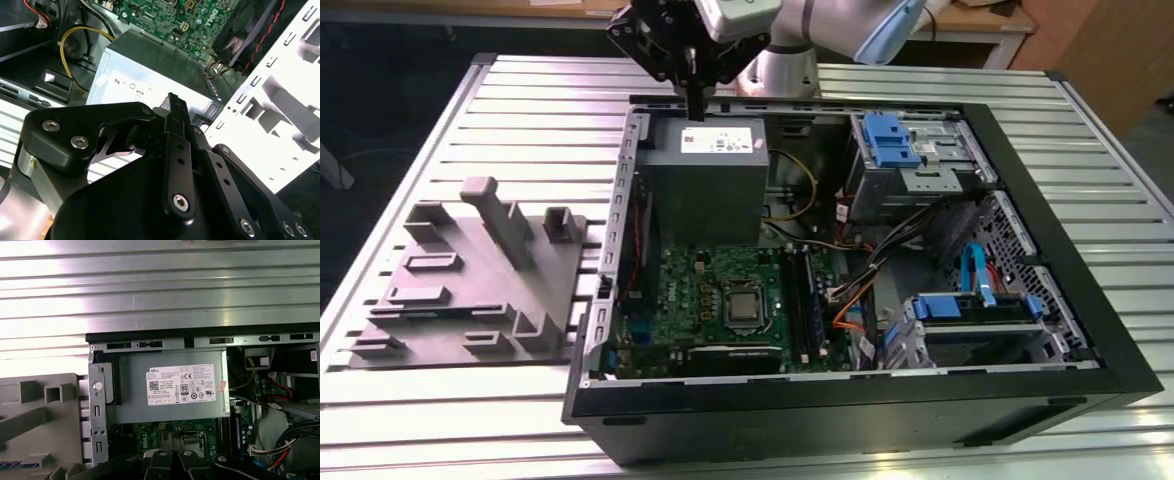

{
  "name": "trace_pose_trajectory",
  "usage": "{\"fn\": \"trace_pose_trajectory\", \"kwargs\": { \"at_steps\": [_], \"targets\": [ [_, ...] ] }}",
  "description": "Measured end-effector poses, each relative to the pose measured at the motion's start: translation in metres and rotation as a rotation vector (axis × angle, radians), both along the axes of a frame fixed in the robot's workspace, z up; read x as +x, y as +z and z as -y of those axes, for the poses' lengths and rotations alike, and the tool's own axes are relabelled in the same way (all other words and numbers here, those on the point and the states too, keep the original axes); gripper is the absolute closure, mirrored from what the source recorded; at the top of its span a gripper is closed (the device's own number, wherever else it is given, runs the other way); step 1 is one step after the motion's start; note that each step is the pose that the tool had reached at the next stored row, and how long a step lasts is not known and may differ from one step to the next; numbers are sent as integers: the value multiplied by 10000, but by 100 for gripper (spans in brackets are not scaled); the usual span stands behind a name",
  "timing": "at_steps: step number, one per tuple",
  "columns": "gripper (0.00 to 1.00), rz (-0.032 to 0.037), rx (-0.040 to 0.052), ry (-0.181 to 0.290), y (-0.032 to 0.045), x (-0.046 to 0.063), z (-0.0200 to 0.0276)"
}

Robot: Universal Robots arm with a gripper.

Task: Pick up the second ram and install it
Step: 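Reach for the second ram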

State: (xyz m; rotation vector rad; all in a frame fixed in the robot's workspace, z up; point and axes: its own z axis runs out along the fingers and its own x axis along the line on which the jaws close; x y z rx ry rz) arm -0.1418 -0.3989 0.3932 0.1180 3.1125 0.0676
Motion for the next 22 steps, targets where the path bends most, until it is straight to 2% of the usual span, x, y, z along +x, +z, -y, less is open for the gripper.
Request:
{"fn": "trace_pose_trajectory", "kwargs": {
  "at_steps": [22],
  "targets": [
    [90,0,0,0,-6,-323,0]
  ]
}}
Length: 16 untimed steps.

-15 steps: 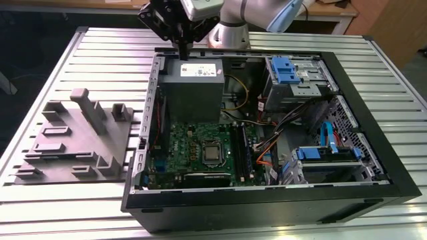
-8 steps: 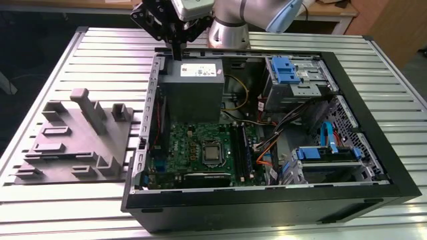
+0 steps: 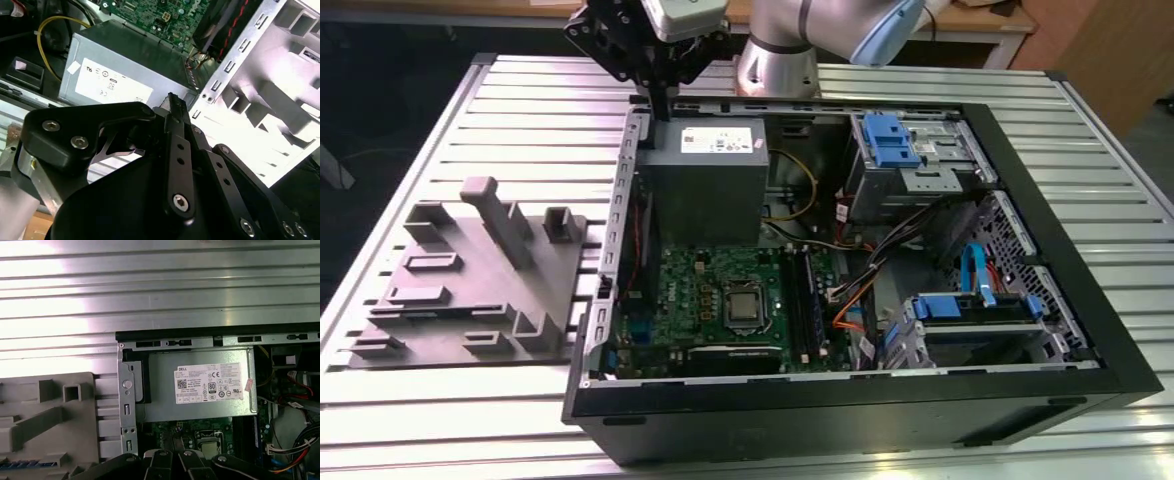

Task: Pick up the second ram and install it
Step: 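Reach for the second ram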

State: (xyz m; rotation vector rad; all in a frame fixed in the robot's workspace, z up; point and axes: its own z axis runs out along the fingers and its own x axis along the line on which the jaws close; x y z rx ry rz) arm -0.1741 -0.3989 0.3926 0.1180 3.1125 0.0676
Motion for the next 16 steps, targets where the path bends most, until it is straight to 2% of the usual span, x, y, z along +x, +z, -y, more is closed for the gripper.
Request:
{"fn": "trace_pose_trajectory", "kwargs": {
  "at_steps": [16],
  "targets": [
    [90,0,0,0,-6,-224,0]
  ]
}}
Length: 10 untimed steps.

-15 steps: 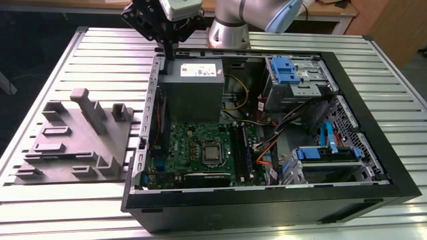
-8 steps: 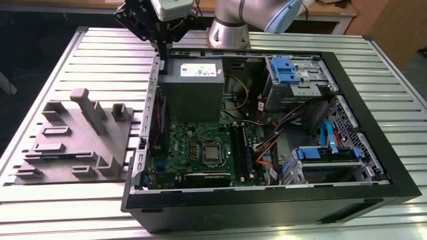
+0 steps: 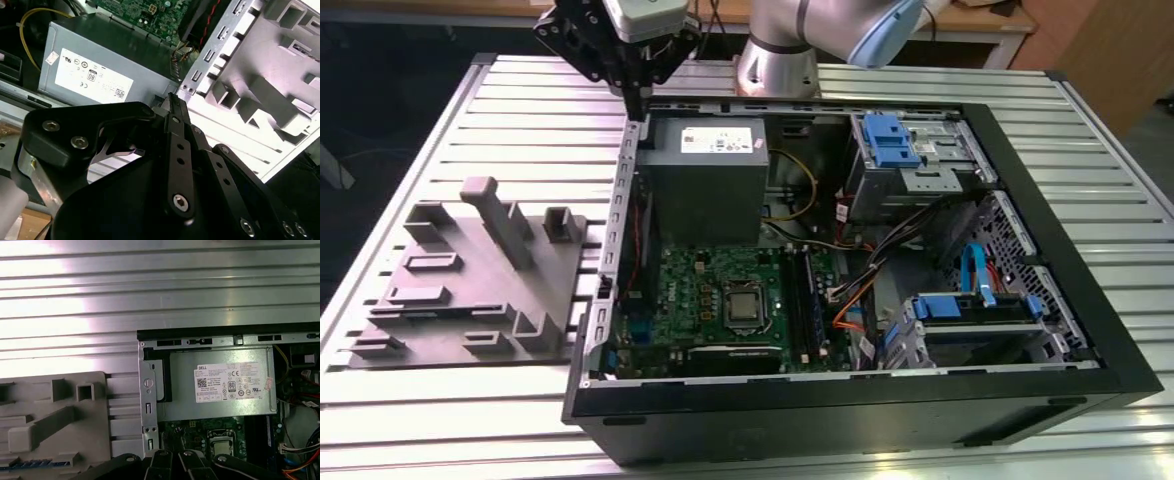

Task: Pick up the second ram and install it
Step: 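Reach for the second ram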

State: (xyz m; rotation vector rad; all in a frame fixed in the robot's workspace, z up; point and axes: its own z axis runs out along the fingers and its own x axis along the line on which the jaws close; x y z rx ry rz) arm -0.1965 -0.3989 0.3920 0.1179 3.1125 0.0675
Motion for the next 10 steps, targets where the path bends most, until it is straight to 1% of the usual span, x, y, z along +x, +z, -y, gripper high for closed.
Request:
{"fn": "trace_pose_trajectory", "kwargs": {
  "at_steps": [10],
  "targets": [
    [90,1,-2,0,-3,-134,0]
  ]
}}
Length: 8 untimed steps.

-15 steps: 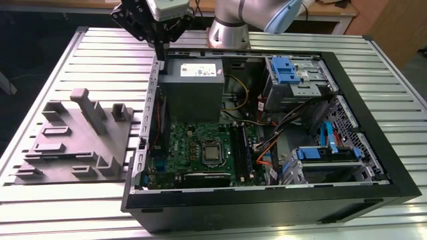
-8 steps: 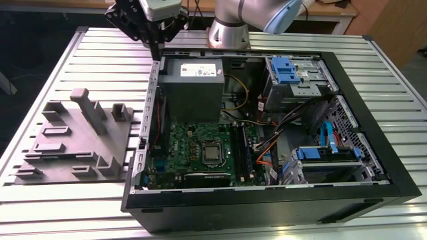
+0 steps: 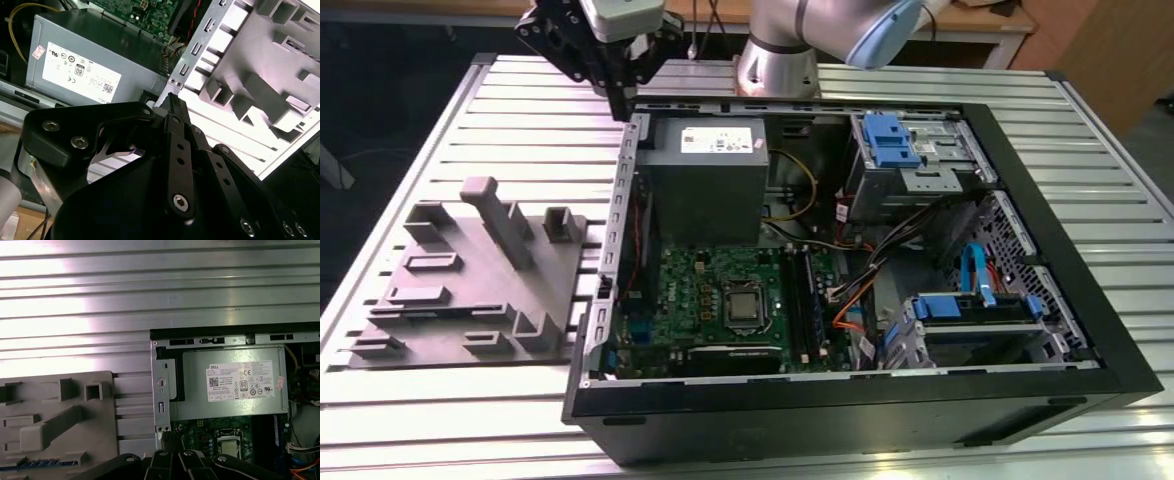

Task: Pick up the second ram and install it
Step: 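Reach for the second ram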

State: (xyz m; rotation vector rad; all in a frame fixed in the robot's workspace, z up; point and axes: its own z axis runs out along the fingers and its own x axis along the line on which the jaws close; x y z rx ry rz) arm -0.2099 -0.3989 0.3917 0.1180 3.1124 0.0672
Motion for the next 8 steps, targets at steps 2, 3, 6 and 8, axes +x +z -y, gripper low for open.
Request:
{"fn": "trace_pose_trajectory", "kwargs": {
  "at_steps": [2,3,6,8],
  "targets": [
    [90,0,0,0,-1,-24,0],
    [90,0,0,1,-2,-37,0],
    [90,-1,0,1,-4,-79,0],
    [90,0,0,0,-6,-109,0]
  ]
}}
